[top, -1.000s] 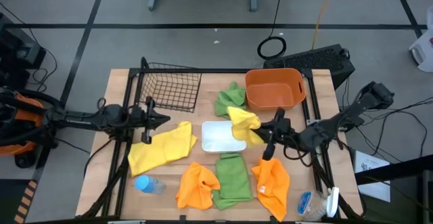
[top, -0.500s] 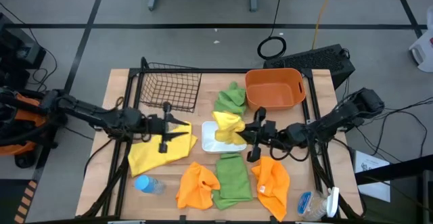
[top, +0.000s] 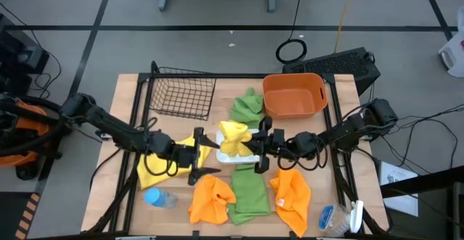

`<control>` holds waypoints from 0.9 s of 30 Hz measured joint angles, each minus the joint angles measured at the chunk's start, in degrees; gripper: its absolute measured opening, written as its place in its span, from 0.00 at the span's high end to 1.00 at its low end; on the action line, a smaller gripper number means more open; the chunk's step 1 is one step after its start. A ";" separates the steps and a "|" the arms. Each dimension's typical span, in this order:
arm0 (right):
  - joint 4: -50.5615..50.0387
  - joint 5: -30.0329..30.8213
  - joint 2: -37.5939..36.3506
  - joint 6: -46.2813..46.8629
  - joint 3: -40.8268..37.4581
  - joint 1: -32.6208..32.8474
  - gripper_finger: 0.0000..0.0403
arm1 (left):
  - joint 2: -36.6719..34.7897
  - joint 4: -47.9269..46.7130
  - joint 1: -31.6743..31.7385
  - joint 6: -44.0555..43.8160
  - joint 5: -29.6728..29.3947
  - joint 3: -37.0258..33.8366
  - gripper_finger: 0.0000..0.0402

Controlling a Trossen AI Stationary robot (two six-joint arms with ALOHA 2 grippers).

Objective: Sort microfiber towel by color & place in baskets
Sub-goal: Put the right yellow microfiber cloth into the orange bin

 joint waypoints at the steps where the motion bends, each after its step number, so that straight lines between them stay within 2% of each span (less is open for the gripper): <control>1: -0.07 -0.17 0.03 0.00 0.06 0.22 0.95 | 1.04 2.26 -0.63 1.87 -0.74 0.00 0.13; 10: -0.03 -1.10 0.03 1.46 0.18 0.80 0.90 | 9.07 15.84 -5.67 27.20 0.35 0.00 0.18; 14: 1.00 0.26 1.38 1.48 0.19 0.72 0.90 | 11.17 17.90 -7.13 29.89 -0.51 1.73 0.18; 15: 1.61 0.62 1.96 1.46 0.33 0.61 0.89 | 11.62 17.89 -7.14 29.49 -2.36 2.76 0.18; 19: 2.26 0.39 3.78 1.52 2.61 -0.11 0.89 | 13.44 13.89 -5.27 28.31 -16.14 6.83 0.18; 27: 1.93 1.04 6.38 -0.10 6.06 -0.11 0.89 | 14.54 14.62 -4.17 25.99 -25.44 7.17 0.17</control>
